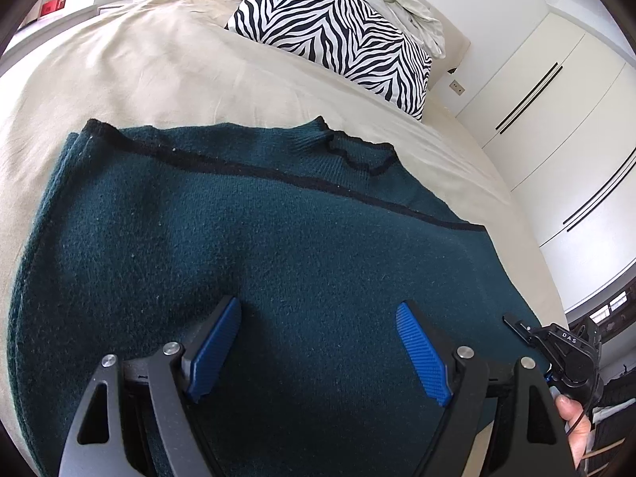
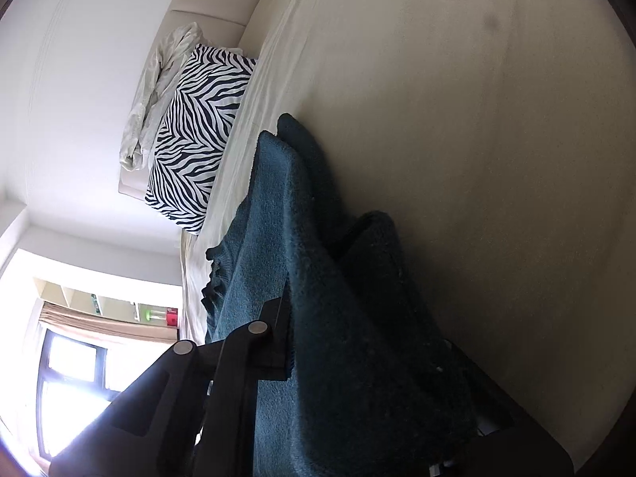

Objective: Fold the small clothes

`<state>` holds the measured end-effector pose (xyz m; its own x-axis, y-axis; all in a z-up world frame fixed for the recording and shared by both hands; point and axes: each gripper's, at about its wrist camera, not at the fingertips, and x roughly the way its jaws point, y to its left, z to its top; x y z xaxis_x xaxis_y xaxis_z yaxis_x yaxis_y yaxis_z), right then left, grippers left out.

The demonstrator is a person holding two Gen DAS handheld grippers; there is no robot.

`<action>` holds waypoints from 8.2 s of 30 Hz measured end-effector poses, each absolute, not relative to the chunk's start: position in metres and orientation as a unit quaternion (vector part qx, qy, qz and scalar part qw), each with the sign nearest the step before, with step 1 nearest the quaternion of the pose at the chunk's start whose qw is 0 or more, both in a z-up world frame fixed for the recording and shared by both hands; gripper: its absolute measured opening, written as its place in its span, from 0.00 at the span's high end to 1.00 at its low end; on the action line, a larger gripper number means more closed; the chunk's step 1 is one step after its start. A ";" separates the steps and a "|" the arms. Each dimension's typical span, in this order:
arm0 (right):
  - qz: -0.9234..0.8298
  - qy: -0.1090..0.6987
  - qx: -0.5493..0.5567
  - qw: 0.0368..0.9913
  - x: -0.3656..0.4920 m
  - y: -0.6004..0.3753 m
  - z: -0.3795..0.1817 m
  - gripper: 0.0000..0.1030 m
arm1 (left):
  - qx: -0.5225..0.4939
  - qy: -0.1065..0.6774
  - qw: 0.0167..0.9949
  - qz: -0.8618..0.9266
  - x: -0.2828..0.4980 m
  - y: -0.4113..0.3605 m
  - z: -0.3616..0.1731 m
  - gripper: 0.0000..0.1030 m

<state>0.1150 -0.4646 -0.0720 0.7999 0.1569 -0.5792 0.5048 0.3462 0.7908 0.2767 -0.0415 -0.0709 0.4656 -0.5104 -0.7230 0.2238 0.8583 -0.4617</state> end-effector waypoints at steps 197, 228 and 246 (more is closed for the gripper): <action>0.072 0.410 0.352 0.838 -0.023 -0.386 0.027 0.55 | -0.172 0.477 0.839 -0.196 0.063 0.054 -0.047 0.50; 0.161 0.411 0.410 0.798 0.030 -0.357 -0.008 0.58 | -0.232 0.512 0.789 -0.249 0.125 0.042 -0.051 0.62; 0.163 0.422 0.408 0.793 0.003 -0.364 0.001 0.58 | -0.241 0.574 0.749 -0.228 0.118 0.050 -0.064 0.63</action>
<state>0.0026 -0.3641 0.0009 0.5904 0.6038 -0.5356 0.0857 0.6129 0.7855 0.1175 0.0496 -0.0636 0.2370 -0.6178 -0.7498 0.0639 0.7800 -0.6225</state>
